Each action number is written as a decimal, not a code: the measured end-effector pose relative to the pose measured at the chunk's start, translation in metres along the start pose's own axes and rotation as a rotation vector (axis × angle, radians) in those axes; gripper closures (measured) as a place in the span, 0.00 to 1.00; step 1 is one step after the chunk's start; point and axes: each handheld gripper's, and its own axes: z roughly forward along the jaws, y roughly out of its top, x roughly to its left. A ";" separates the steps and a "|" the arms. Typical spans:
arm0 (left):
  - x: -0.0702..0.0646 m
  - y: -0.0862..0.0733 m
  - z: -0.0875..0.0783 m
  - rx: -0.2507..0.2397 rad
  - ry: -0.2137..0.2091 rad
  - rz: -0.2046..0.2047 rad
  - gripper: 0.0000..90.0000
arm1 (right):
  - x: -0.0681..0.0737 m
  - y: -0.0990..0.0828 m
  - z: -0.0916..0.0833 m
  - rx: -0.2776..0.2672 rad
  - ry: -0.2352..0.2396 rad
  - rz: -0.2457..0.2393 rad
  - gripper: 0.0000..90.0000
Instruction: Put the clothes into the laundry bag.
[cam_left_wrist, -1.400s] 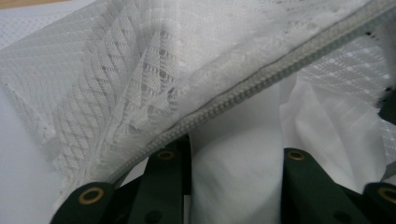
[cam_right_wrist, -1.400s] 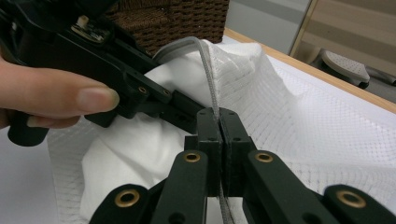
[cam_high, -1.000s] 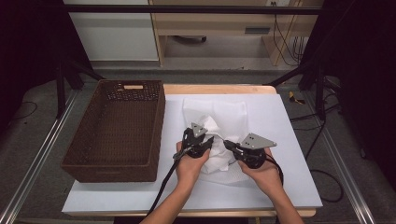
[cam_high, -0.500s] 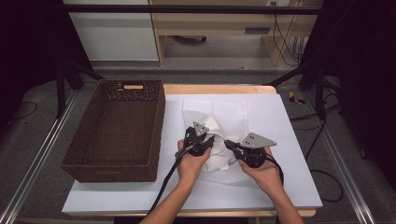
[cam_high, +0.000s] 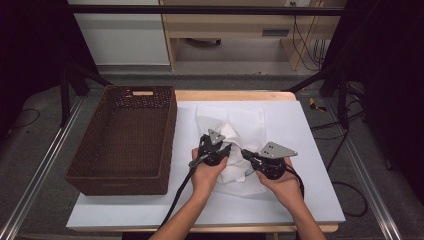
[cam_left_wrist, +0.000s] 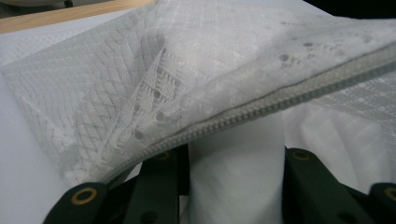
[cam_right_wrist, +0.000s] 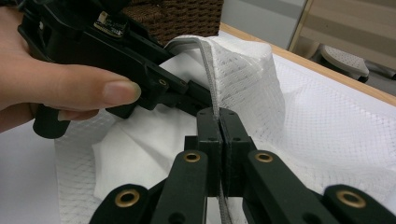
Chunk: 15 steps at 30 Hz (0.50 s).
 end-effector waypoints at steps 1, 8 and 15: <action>0.000 0.000 0.001 -0.001 0.001 -0.002 0.76 | 0.000 0.000 0.000 0.000 0.000 0.001 0.99; 0.003 -0.002 0.006 -0.005 0.003 0.008 0.72 | 0.000 0.000 0.000 0.001 0.001 0.003 0.99; 0.001 -0.004 -0.003 -0.005 -0.031 0.063 0.50 | -0.002 0.000 0.000 0.003 -0.014 0.013 0.98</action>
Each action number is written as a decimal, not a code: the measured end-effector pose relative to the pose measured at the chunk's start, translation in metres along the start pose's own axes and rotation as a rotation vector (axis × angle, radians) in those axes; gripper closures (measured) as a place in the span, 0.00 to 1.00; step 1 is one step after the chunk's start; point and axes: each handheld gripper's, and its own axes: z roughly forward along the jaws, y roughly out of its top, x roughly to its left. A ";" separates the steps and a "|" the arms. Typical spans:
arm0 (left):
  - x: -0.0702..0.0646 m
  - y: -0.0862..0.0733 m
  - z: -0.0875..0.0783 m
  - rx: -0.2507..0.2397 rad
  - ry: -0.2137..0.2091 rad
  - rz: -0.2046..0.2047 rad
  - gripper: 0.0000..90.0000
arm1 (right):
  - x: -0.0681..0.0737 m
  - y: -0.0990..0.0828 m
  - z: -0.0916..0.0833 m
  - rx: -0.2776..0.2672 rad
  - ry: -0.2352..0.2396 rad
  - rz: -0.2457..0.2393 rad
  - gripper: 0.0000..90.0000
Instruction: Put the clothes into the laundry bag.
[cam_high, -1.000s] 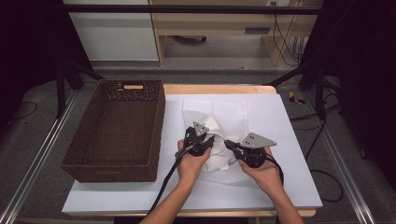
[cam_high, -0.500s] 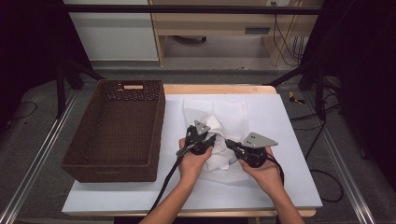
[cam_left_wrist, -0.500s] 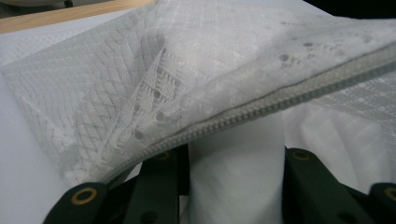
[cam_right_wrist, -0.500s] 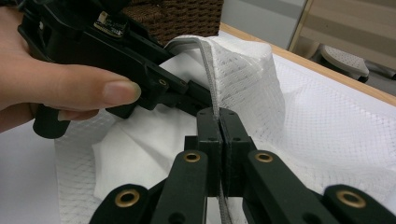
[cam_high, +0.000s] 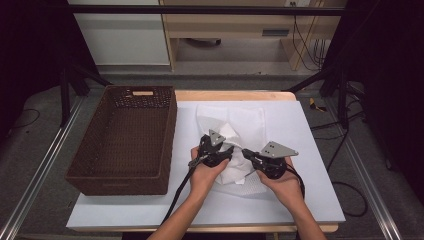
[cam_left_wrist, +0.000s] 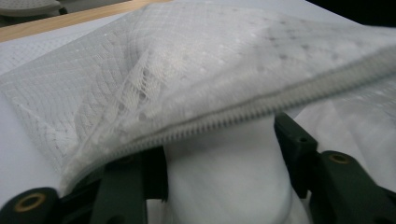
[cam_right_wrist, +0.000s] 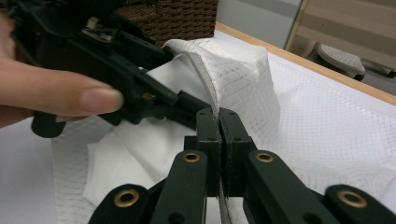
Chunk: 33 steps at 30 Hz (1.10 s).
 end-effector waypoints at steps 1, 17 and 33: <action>-0.001 0.000 -0.002 -0.012 -0.006 0.003 0.47 | 0.000 0.000 0.000 -0.001 -0.003 0.001 0.98; -0.013 -0.004 -0.065 -0.101 -0.096 0.031 0.36 | 0.001 0.000 -0.003 -0.010 -0.022 0.005 0.98; -0.005 -0.039 -0.097 0.155 -0.162 0.071 0.94 | 0.008 0.001 -0.002 -0.003 -0.013 -0.018 0.99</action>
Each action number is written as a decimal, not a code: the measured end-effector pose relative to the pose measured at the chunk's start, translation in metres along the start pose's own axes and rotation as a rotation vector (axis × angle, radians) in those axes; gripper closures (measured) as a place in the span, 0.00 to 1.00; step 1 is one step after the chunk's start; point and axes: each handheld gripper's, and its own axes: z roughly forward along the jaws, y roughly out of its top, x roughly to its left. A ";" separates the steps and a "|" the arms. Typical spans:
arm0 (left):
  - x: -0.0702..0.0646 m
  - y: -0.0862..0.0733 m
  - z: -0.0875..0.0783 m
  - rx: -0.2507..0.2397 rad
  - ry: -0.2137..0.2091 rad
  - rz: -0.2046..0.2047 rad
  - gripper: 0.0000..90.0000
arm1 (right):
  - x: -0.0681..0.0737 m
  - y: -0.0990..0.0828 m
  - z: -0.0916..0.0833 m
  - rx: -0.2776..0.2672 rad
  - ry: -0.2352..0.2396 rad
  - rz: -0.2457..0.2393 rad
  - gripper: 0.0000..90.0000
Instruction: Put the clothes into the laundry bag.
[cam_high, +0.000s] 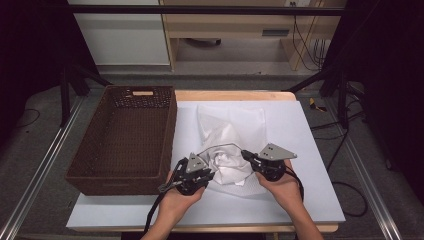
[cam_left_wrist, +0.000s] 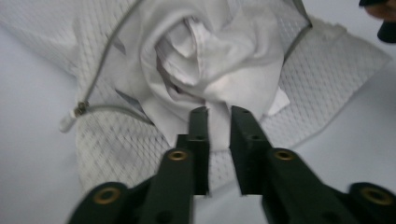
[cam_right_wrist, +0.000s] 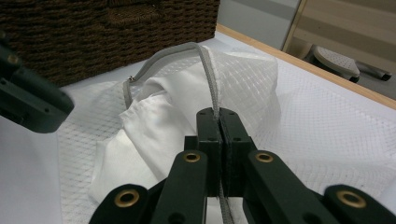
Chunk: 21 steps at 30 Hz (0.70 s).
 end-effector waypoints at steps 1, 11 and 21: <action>0.000 0.000 0.003 0.024 -0.002 0.009 0.96 | 0.000 0.000 0.000 0.001 0.000 -0.003 0.99; -0.010 0.002 0.029 0.124 -0.061 0.016 1.00 | -0.001 -0.001 -0.001 -0.001 0.004 -0.001 0.99; -0.015 0.010 0.053 0.172 -0.060 0.040 1.00 | 0.000 -0.001 0.000 0.001 0.009 0.003 0.99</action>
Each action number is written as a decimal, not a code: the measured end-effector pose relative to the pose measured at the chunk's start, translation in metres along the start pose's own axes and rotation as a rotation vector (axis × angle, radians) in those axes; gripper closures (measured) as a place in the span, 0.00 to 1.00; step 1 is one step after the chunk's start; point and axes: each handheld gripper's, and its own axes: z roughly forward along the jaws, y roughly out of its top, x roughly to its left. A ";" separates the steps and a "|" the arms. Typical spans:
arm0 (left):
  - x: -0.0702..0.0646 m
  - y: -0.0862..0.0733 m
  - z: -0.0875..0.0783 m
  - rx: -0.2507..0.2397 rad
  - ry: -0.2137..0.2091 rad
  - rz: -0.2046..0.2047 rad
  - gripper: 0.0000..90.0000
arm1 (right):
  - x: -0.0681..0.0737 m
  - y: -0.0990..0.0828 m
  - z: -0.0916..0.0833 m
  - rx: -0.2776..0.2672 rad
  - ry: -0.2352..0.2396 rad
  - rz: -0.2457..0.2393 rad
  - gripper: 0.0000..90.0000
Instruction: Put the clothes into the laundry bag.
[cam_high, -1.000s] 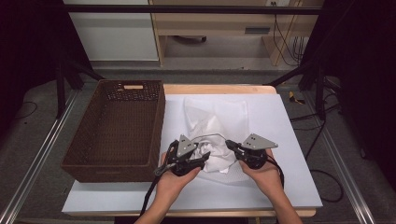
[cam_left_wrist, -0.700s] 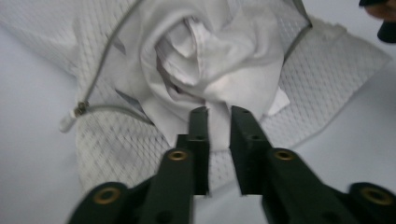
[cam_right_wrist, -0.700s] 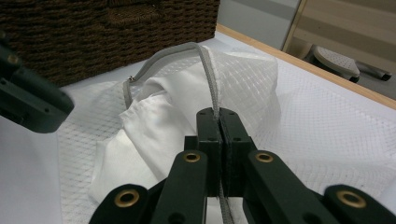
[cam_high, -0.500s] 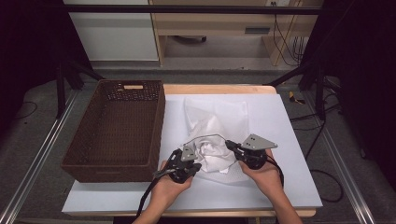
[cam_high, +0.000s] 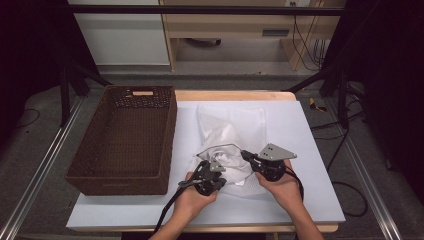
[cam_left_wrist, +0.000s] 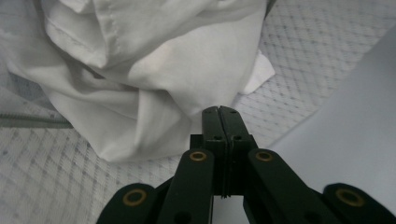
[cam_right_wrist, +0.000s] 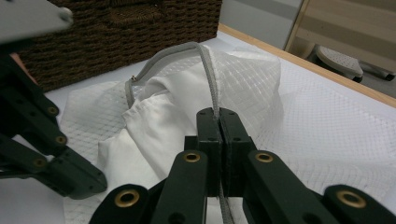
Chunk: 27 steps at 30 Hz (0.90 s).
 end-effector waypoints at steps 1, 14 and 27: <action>0.001 0.001 0.001 0.006 0.003 0.000 1.00 | 0.000 0.000 0.000 0.000 0.001 -0.001 0.99; 0.016 0.012 0.015 -0.051 0.038 -0.013 1.00 | 0.002 0.000 0.005 0.019 0.014 -0.004 0.99; 0.019 0.027 0.025 -0.102 0.046 -0.028 1.00 | 0.003 0.000 0.008 0.038 0.019 -0.006 0.99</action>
